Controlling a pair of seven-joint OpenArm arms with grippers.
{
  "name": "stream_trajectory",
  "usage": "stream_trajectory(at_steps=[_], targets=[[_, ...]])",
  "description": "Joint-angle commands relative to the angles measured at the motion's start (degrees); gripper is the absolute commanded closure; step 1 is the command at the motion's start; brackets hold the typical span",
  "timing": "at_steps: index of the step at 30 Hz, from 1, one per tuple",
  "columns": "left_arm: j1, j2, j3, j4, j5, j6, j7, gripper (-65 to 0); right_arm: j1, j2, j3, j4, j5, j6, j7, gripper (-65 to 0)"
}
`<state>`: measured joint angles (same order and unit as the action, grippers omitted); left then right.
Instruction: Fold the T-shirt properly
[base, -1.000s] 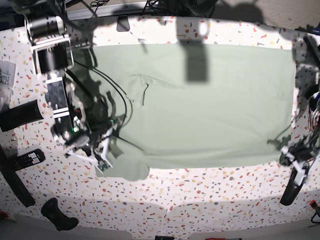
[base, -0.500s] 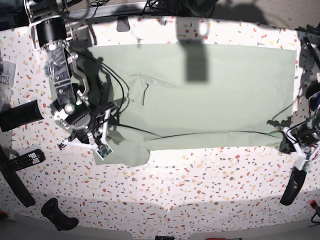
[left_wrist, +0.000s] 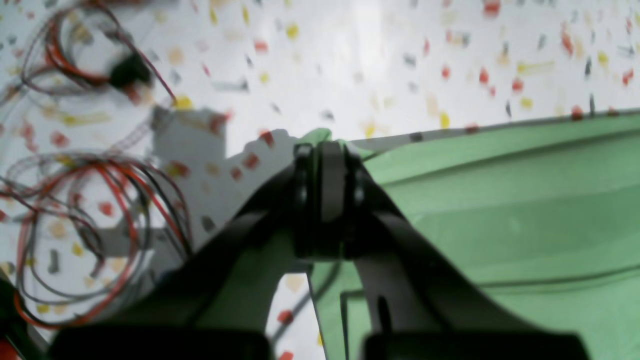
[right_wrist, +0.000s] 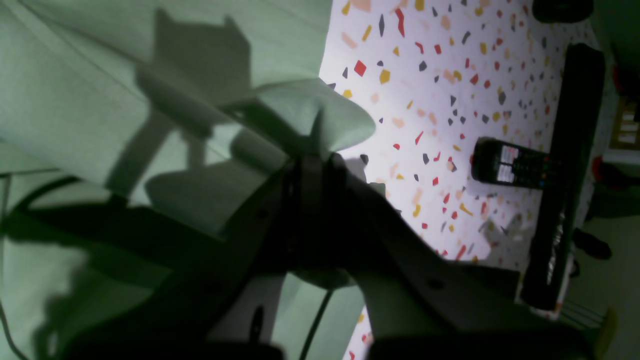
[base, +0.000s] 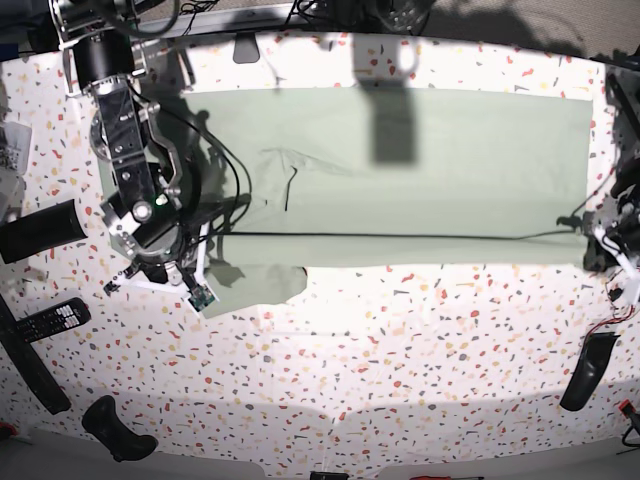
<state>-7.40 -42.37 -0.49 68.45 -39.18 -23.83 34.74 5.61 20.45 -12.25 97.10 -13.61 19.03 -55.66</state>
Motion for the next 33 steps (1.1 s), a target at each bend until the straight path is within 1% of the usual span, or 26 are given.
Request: stream_trajectory(at_steps=[1,3,6,10,14,19,22,23,24,26,28,29,30,32,33], targets=[[-0.85,-1.44,-0.87,1.09,-0.57,-0.50,-1.22,0.0,0.26,0.48,0.35,2.23,-1.22,-0.68,-0.15,0.0],[-0.50,-1.46,-0.98,1.09,-2.01,-0.79,-0.02,0.0,-1.66,0.48,0.35,4.52,-1.20,-0.68,-0.15,0.0],[-0.50,-1.44,-0.98,1.09,-4.72,-0.87,3.52,0.0,-4.52,0.48,0.35,6.88,-1.22,-0.68,-0.39,0.0],[-0.20,-1.46,-0.98,1.09,-4.90,-0.87,5.31,0.0,-6.93,0.48,0.35,7.15,-1.22,-0.81,-0.98,0.0],[-0.22,-1.49,-0.98,1.09,-7.52,-0.94,8.81,0.0,-7.72,0.48,0.35,7.15,-1.20,-1.33,-2.14,0.0],[-0.22,-1.49,-0.98,1.09,-7.82,-1.07,8.92,0.0,-7.69,0.48,0.35,7.15,-0.92,-1.33,-3.48,0.0],[-0.22,-1.46,-0.98,1.09,-7.80,-1.09,9.38,0.0,-7.69,0.48,0.35,7.15,0.57,-1.31,-3.80,0.0],[-0.22,-1.49,-0.98,1.09,-7.82,-1.11,10.16,0.0,-7.69,0.46,0.35,7.15,0.74,-1.31,-4.02,-1.9],[-0.22,-1.46,-0.98,1.09,-7.82,-1.16,10.93,-1.0,-7.69,0.35,0.35,7.15,0.72,-1.31,-4.33,-9.0],[-0.20,-1.49,-0.96,1.09,-7.80,-3.04,12.15,-12.1,-7.69,0.35,0.35,7.15,0.70,-1.33,-5.33,-23.0],[-0.22,-1.46,-0.96,1.09,-7.82,-3.87,13.84,-23.0,-7.67,0.35,0.35,7.15,0.48,-1.33,-6.34,-33.2],[-0.22,-1.46,-0.96,1.09,-7.80,-3.85,14.14,-26.5,-7.67,0.35,0.35,7.15,0.15,-1.33,-6.78,-35.7],[-0.22,-1.49,-0.96,1.09,-7.80,-3.85,14.40,-28.2,-7.67,0.35,0.35,7.15,-0.24,-1.33,-6.84,-36.1],[-0.24,-1.49,-0.96,1.09,-7.82,-3.85,14.95,-28.4,-7.65,0.35,0.35,7.15,-1.57,-1.95,-6.73,-36.1],[-0.24,-1.49,-0.96,1.09,-7.80,-3.85,14.93,-28.4,-7.52,0.33,0.35,7.17,-2.45,-3.34,-6.64,-36.0]])
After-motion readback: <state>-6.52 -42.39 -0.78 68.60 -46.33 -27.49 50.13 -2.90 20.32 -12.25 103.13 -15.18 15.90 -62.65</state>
